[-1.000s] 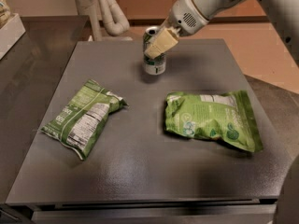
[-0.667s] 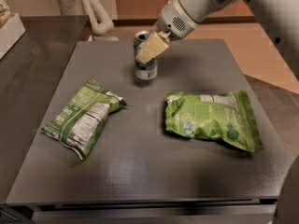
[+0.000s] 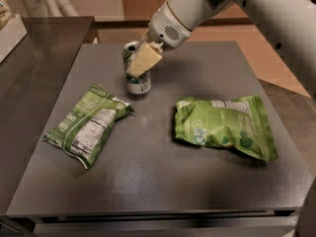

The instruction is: Move 7up can near green jalapeno chip bag

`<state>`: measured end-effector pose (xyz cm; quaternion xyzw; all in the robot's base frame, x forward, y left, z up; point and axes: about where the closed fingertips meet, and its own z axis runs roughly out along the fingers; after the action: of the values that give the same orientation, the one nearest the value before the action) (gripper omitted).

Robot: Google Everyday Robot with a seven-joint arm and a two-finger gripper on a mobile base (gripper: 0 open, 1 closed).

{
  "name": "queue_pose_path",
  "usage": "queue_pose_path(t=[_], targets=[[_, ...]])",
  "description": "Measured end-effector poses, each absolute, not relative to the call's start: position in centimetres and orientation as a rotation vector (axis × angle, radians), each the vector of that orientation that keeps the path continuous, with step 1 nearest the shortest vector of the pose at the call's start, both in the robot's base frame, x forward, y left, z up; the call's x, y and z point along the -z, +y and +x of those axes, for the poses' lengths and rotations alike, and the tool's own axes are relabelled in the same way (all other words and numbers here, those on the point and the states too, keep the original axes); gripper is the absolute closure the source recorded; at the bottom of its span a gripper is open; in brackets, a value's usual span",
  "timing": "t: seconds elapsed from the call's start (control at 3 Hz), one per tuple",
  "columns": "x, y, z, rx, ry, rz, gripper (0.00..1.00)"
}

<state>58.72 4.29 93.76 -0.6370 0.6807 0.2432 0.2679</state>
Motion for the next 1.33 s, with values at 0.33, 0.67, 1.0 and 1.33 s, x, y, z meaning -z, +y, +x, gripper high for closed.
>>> queue_pose_path(t=[0.33,0.67,1.0,1.33], targets=[[-93.3,5.2,57.9,-0.666,1.821,-1.747,1.00],[-92.5,5.5,57.4,-0.669,1.821,-1.757,1.00],[-91.9,5.7,57.3,-0.666,1.824,-1.761,0.85],[-91.2,5.5,57.5,-0.657,1.830,-1.759,0.63]])
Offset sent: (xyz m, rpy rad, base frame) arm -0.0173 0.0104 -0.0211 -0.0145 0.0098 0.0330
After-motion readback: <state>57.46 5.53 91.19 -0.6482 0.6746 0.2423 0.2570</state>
